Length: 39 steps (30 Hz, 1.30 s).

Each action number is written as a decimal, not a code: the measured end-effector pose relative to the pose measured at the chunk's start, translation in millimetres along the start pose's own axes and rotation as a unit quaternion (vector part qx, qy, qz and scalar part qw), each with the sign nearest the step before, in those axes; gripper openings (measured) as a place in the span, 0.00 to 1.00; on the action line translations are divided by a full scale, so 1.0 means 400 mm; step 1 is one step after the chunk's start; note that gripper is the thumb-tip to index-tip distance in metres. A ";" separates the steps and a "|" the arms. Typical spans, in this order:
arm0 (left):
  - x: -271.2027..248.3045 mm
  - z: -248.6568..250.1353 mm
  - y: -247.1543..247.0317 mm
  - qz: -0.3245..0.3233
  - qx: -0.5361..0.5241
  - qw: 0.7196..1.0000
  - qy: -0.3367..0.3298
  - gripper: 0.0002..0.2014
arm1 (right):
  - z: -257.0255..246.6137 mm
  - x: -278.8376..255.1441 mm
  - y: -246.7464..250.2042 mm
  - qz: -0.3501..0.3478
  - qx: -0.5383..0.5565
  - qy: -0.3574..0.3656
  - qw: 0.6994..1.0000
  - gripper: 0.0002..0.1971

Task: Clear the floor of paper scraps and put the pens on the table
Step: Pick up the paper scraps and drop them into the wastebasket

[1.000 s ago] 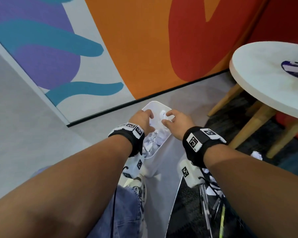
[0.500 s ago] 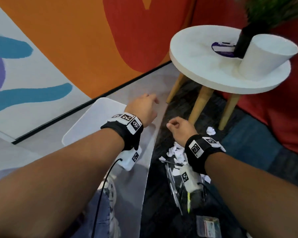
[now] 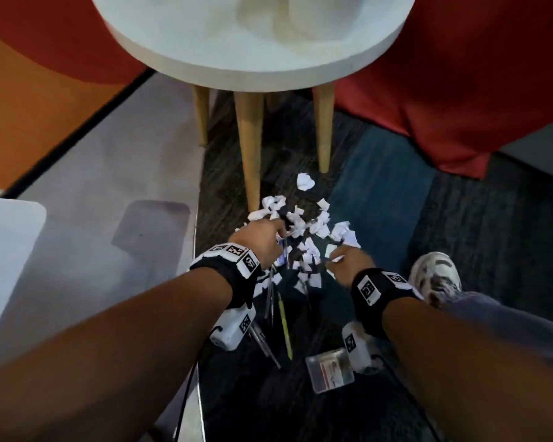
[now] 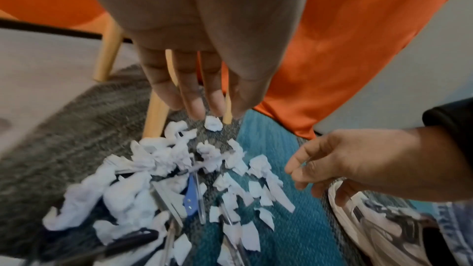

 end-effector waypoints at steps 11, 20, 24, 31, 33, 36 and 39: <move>0.195 0.124 -0.261 -0.060 0.044 0.997 -0.033 0.16 | 0.155 0.146 0.031 0.073 -0.066 0.001 0.995 0.29; 0.234 0.152 -0.386 -0.071 0.159 0.979 -0.107 0.26 | 0.158 0.280 -0.043 -0.058 -0.139 0.051 0.987 0.34; 0.246 0.152 -0.377 -0.060 0.123 0.984 -0.112 0.18 | 0.155 0.280 -0.028 -0.019 -0.111 0.041 0.993 0.22; 0.210 0.163 -0.259 -0.050 0.044 0.992 -0.103 0.11 | 0.105 0.224 0.031 0.031 -0.059 0.007 0.998 0.16; 0.175 0.148 -0.192 -0.029 0.022 0.995 -0.093 0.11 | 0.060 0.198 0.044 0.020 -0.055 0.017 0.998 0.16; 0.116 0.118 -0.096 -0.001 0.007 0.997 -0.080 0.11 | -0.029 0.154 0.055 -0.006 -0.071 0.053 0.996 0.17; 0.030 0.052 0.033 0.045 -0.018 0.997 -0.056 0.11 | -0.166 0.110 0.068 0.003 -0.045 0.097 0.994 0.16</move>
Point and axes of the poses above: each hand's wrist, its own x-axis towards the middle knuckle, its own y-axis out of the back of the hand, z = x × y, the point moved 9 cm from there along x, towards the middle knuckle, and after that the axes turned 14 degrees about y, right-handed, at the moved point
